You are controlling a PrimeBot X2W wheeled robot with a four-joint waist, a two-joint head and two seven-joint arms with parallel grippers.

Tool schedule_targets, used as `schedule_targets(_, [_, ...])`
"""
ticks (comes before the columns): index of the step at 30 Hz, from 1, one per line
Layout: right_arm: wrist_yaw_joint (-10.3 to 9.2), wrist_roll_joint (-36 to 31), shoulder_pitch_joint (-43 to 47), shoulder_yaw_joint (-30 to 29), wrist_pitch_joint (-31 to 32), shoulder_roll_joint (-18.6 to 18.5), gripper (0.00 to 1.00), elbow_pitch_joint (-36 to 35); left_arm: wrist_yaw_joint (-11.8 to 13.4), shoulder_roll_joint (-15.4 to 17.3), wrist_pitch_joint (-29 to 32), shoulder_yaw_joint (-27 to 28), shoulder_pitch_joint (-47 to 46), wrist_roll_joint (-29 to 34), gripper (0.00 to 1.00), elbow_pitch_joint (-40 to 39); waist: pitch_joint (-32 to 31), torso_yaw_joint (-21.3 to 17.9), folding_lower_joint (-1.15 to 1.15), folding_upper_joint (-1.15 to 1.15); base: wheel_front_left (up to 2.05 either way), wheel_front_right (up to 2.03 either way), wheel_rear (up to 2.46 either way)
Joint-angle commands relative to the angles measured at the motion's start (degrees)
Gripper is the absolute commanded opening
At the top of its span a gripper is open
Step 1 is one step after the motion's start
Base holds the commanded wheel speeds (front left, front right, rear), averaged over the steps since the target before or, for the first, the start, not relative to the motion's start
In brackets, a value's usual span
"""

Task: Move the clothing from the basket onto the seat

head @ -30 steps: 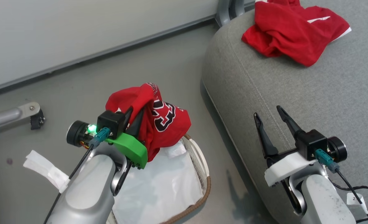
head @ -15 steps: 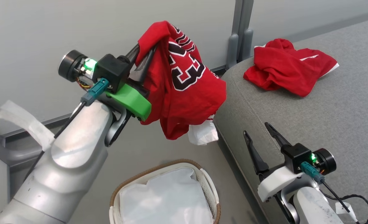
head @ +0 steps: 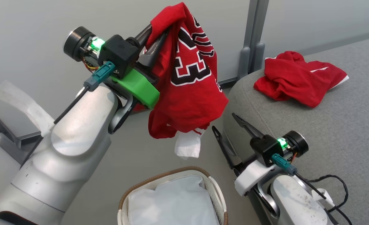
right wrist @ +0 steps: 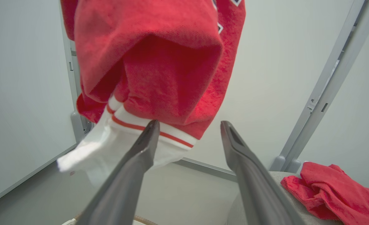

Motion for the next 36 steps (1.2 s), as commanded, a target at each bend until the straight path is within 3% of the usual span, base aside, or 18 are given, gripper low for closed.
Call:
schedule_targets(1, [-0.08,-0.1,-1.27,0.7,-0.12,-0.2,1.0,0.31,0.01,-0.2,-0.18,-0.56,-0.57,-0.57,0.0,-0.12,-0.31,0.54,0.0,0.0,0.0,0.0,0.0])
schedule_targets(16, [-0.08,-0.85,-10.92,3.41,-0.13,-0.19,1.0,3.96,0.01,-1.52,-0.43,-5.31,2.94,-3.19,0.0,-0.42,-1.46,3.5,0.0,0.0,0.0,0.0,0.0])
schedule_targets(17, [-0.08,-0.4,-11.19,3.97,-0.12,-0.19,0.46,4.24,0.01,-1.57,-0.44,-5.44,3.24,-3.33,0.0,-0.37,-1.51,3.62,0.0,0.0,0.0,0.0,0.0])
schedule_targets(20, [-0.08,0.59,-11.57,5.26,-0.12,-0.2,0.0,4.96,0.01,-1.47,-0.48,-5.61,3.93,-3.91,0.0,-0.18,-1.58,3.82,0.0,0.0,0.0,0.0,0.0])
schedule_targets(33, [-0.08,1.07,-12.2,5.28,-0.12,-0.19,0.0,5.59,0.68,-1.61,-0.5,-2.59,9.66,-5.43,0.0,-0.66,-0.93,3.49,0.0,0.0,0.0,0.0,0.0])
schedule_targets(34, [-0.08,0.82,-12.1,4.84,-0.12,-0.2,0.0,5.66,0.93,-1.59,-0.5,-2.21,10.34,-5.09,0.31,-0.88,-0.86,3.4,0.0,0.0,0.0,0.0,0.0])
schedule_targets(35, [-0.08,0.61,-12.01,4.26,-0.12,-0.2,0.0,5.72,1.13,-1.67,-0.5,-1.69,11.57,-5.0,0.56,-0.99,-0.77,3.29,0.0,0.0,0.0,0.0,0.0])
schedule_targets(36, [-0.08,0.44,-11.95,3.78,-0.12,-0.19,0.0,5.78,1.23,-1.96,-0.5,-1.13,12.65,-5.38,0.94,-1.1,-0.69,3.21,0.0,0.0,0.0,0.0,0.0])
